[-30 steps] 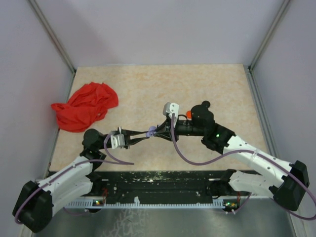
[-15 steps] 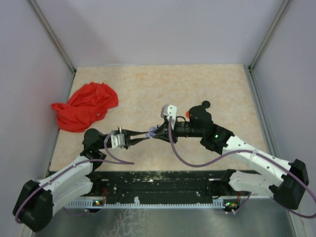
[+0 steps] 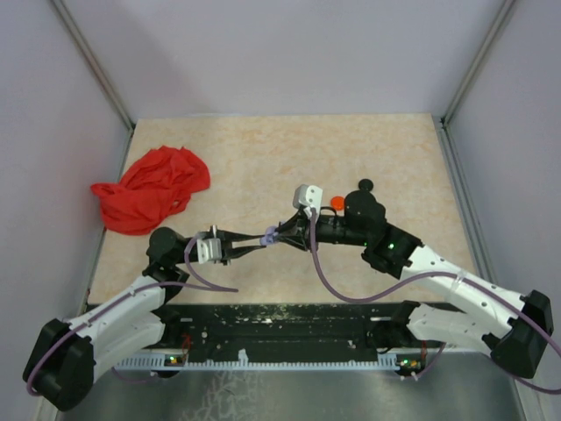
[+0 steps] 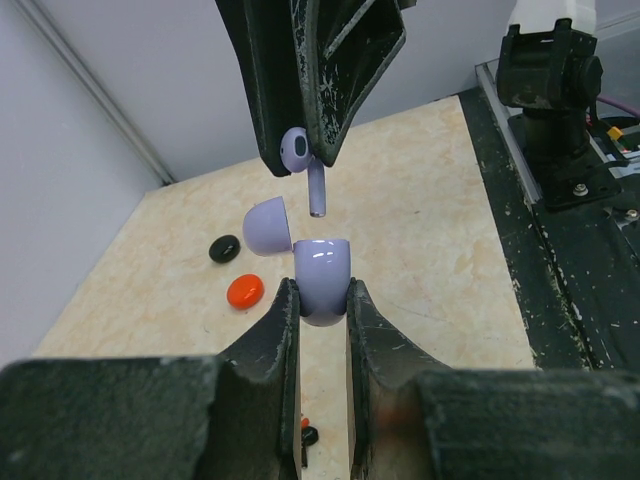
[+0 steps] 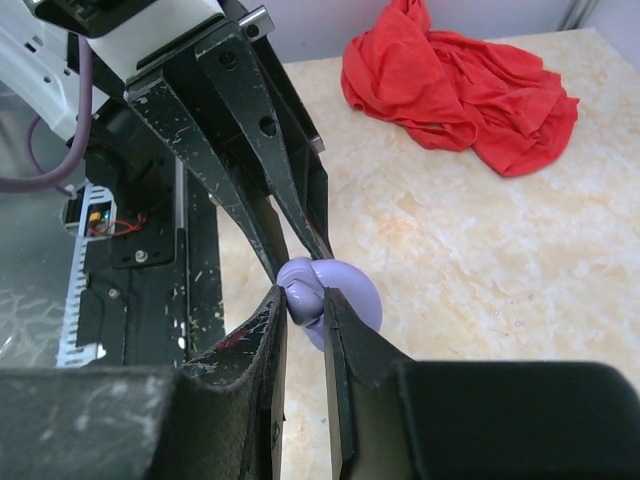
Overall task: Insert the wireless bluetooth earbuds into the charging case
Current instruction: Place the earbud in the charging case.
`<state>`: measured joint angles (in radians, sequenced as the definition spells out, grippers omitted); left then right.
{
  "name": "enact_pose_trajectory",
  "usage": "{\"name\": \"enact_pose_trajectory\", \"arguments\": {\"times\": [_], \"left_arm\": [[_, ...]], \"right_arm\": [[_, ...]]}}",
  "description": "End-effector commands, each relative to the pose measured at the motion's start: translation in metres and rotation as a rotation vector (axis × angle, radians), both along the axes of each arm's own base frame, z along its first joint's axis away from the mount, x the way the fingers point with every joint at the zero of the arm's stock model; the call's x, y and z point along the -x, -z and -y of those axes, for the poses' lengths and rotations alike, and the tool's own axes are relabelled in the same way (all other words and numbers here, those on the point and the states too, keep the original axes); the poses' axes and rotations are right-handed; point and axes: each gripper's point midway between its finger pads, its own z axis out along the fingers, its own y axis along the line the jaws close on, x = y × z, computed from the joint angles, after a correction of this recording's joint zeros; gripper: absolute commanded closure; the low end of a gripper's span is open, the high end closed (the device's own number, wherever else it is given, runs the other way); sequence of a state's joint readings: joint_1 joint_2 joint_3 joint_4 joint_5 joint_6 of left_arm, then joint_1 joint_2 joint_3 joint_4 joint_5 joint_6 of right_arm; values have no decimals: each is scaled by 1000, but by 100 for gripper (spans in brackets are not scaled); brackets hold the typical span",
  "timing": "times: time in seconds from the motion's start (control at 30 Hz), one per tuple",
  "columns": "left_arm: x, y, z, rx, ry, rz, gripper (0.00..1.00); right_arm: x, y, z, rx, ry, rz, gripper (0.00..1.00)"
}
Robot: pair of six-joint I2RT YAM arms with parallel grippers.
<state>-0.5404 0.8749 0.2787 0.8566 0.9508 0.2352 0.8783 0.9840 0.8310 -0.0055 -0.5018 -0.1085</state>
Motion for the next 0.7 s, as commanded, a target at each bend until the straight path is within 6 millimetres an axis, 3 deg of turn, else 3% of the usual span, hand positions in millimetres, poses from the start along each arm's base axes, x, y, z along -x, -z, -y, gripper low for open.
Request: {"name": "enact_pose_trajectory", "arguments": {"times": [0.0,0.67], "left_arm": [[2,-15,1,20,22,36,100],[5,-17,0,31,29,40,100]], "right_arm": [[3,-23,-4,-71,-21,46,100],[3,-3,-7,-17,-37,7,100]]}}
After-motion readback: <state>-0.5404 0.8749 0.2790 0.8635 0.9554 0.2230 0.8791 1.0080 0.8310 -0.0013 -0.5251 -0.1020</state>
